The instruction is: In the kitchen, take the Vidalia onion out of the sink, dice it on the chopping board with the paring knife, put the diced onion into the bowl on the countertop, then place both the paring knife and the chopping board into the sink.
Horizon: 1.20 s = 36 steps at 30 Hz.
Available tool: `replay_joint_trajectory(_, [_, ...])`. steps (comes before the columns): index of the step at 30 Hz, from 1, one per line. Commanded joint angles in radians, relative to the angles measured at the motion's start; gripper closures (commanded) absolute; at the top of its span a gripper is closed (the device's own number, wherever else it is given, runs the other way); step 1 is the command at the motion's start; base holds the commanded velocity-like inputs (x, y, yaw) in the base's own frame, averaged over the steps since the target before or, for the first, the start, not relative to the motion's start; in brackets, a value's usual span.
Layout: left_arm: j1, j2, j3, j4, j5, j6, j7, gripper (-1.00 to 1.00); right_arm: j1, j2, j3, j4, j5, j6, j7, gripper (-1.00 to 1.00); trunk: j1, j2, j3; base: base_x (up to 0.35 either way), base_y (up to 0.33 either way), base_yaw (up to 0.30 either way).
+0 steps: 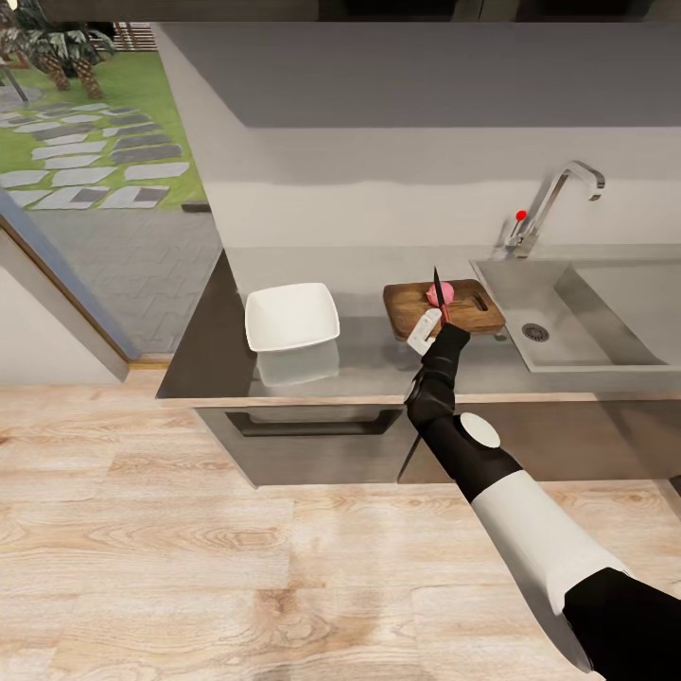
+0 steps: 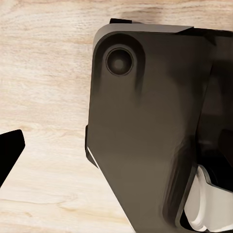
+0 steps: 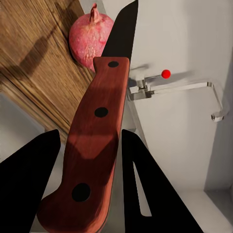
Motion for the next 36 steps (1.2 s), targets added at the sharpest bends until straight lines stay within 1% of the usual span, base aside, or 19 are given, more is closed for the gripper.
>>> replay_joint_trajectory(1, [-0.002, -0.001, -0.009, 0.004, 0.007, -0.007, 0.002, -1.0, -0.001, 0.0, 0.003, 0.001, -0.001, 0.006, -0.004, 1.0, 0.0, -0.001, -0.001, 0.0, 0.0, 0.0])
replay_joint_trajectory(24, [-0.002, -0.001, -0.009, 0.004, 0.007, -0.006, 0.002, -1.0, -0.001, -0.002, 0.003, 0.002, -0.001, 0.006, -0.003, 1.0, 0.0, -0.001, -0.001, 0.0, 0.0, 0.0])
replay_joint_trajectory(27, [-0.002, -0.001, -0.009, 0.004, 0.007, -0.006, 0.002, -1.0, -0.001, -0.002, 0.003, 0.019, -0.001, 0.006, -0.003, 1.0, 0.0, -0.001, -0.001, 0.0, 0.0, 0.0])
replay_joint_trajectory(28, [-0.002, -0.001, -0.009, 0.004, 0.007, -0.006, 0.002, -1.0, -0.001, 0.0, 0.001, 0.039, -0.004, 0.003, -0.002, 1.0, 0.0, -0.001, -0.001, 0.0, 0.0, 0.0])
replay_joint_trajectory(36, [-0.002, -0.001, -0.009, 0.004, 0.007, -0.006, 0.002, -1.0, -0.001, -0.001, 0.001, 0.039, -0.004, 0.003, -0.002, 1.0, 0.0, -0.001, -0.001, 0.0, 0.0, 0.0])
